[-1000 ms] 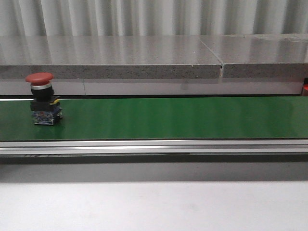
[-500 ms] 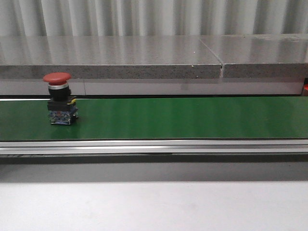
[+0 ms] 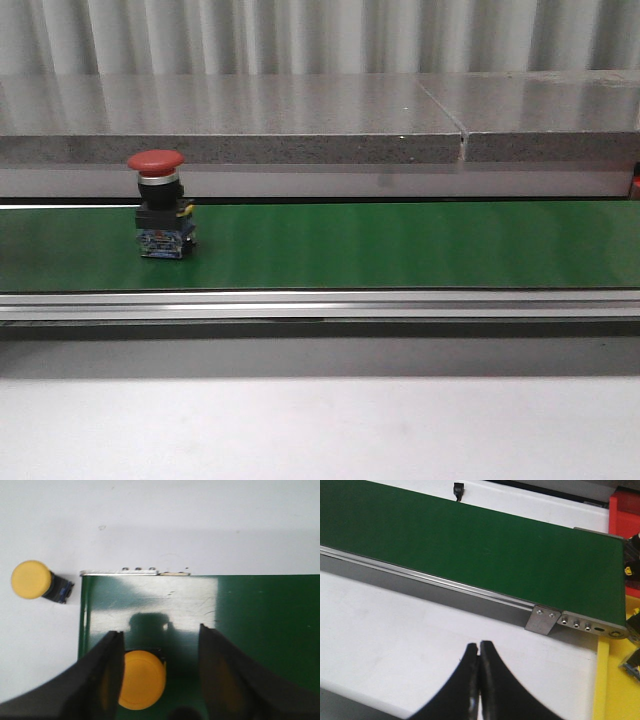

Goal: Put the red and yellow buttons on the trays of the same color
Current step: 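Lower the yellow button onto the belt and open the left gripper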

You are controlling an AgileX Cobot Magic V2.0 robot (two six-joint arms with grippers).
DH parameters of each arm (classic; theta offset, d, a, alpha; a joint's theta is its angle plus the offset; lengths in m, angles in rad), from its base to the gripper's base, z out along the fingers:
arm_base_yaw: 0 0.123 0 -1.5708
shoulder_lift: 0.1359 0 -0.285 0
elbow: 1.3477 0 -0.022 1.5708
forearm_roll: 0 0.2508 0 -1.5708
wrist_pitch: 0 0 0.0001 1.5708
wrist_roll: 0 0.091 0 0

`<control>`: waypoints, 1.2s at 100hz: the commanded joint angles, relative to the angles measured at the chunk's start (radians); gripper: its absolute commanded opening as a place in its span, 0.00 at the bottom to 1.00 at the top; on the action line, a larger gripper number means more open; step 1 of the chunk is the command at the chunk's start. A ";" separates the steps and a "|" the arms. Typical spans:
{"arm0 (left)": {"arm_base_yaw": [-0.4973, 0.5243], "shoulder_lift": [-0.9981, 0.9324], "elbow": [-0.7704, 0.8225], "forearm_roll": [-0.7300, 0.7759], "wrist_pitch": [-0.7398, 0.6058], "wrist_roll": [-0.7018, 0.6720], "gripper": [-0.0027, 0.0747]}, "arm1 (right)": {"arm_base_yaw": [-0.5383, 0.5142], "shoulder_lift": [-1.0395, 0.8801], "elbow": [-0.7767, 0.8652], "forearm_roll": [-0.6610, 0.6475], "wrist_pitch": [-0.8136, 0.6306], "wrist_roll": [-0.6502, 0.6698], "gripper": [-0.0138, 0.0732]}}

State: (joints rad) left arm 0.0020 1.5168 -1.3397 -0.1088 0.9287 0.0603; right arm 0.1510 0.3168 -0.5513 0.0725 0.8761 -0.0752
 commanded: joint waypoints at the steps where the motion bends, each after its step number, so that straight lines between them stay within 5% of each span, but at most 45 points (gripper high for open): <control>1: -0.042 -0.074 -0.009 -0.016 -0.063 0.010 0.26 | -0.003 0.011 -0.022 -0.004 -0.061 -0.011 0.08; 12: -0.086 -0.123 0.034 -0.016 -0.095 0.010 0.01 | -0.003 0.011 -0.022 -0.004 -0.061 -0.011 0.08; 40: -0.168 -0.303 0.221 -0.016 -0.208 0.010 0.01 | -0.003 0.011 -0.022 -0.004 -0.061 -0.011 0.08; 120: -0.169 -0.968 0.736 -0.029 -0.294 0.010 0.01 | -0.003 0.017 -0.022 -0.004 -0.077 -0.011 0.08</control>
State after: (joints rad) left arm -0.1592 0.5799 -0.5985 -0.1230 0.7070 0.0706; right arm 0.1510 0.3168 -0.5513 0.0725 0.8724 -0.0770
